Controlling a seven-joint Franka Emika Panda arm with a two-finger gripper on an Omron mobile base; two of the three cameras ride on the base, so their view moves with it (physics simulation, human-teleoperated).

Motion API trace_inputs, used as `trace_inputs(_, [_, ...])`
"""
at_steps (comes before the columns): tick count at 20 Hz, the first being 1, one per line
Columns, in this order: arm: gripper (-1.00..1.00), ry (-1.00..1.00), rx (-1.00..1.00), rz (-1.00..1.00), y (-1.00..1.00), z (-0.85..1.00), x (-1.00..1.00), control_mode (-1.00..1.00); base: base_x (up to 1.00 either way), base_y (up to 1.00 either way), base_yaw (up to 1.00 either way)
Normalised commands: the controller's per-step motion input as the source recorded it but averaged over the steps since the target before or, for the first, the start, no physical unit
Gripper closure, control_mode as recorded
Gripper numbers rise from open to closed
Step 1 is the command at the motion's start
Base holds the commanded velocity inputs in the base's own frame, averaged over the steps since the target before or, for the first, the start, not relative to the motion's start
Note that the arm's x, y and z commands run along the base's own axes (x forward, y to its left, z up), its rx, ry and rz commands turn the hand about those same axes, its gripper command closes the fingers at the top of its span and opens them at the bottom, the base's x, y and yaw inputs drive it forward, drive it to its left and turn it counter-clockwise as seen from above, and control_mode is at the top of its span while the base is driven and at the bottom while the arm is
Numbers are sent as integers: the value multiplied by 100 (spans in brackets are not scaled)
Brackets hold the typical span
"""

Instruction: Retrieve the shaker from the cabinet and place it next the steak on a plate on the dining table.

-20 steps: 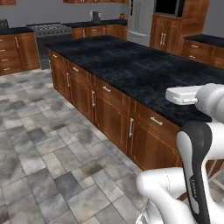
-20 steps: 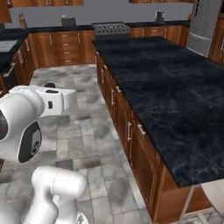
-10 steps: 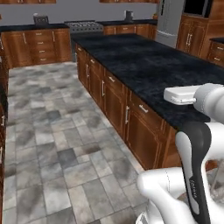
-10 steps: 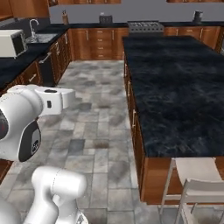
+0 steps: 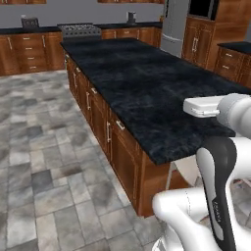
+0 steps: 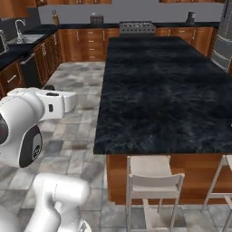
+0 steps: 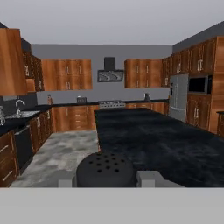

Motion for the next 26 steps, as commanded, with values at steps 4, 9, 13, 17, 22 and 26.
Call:
trace_inputs(4, [100,0,0,0,0,0,0,100,0,-100,8])
trace_inputs(9, [100,0,0,0,0,0,0,100,-14,-100,38])
trace_inputs(13, [100,0,0,0,0,0,0,100,-11,-100,36])
trace_inputs(17, [100,0,0,0,0,0,0,100,-33,-100,9])
trace_inputs(22, [100,0,0,0,0,0,0,100,-70,-100,5])
trace_inputs(26, [100,0,0,0,0,0,0,100,-61,-100,8])
